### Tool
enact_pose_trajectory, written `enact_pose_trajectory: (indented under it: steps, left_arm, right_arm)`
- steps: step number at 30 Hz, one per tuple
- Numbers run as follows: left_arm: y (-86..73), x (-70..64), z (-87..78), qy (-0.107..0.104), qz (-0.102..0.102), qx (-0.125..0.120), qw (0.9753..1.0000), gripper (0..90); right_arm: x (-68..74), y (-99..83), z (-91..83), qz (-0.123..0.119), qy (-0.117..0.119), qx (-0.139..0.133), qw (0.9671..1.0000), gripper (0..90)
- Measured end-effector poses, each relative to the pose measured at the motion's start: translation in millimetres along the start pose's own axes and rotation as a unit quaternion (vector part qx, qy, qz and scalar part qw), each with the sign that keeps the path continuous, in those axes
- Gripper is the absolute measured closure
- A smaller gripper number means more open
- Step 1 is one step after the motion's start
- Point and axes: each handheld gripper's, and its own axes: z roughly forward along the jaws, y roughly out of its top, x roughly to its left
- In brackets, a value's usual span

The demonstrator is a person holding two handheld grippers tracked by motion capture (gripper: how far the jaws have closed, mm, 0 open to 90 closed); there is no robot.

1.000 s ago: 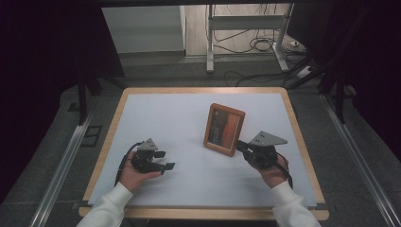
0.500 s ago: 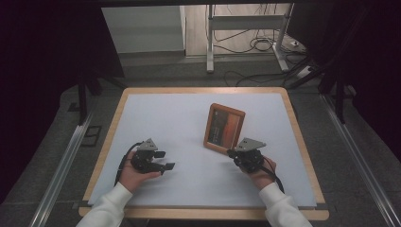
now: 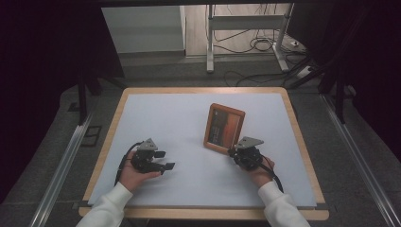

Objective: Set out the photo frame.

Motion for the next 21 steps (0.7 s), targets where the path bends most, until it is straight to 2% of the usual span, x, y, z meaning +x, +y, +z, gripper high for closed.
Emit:
enact_pose_trajectory:
  steps: [8,21]
  left_arm:
    - [-0.2,0.1,0.1,0.0,0.0,0.001,1.0,30.8]
    - [-0.4,-0.1,0.3,0.0,0.002,0.0,1.0,30.7]
  right_arm:
    - [-2.9,-2.3,0.2,-0.007,-0.012,0.003,0.9999,89.8]
    - [-14.3,-6.2,-2.2,0.008,-0.023,0.0,0.9997,89.8]
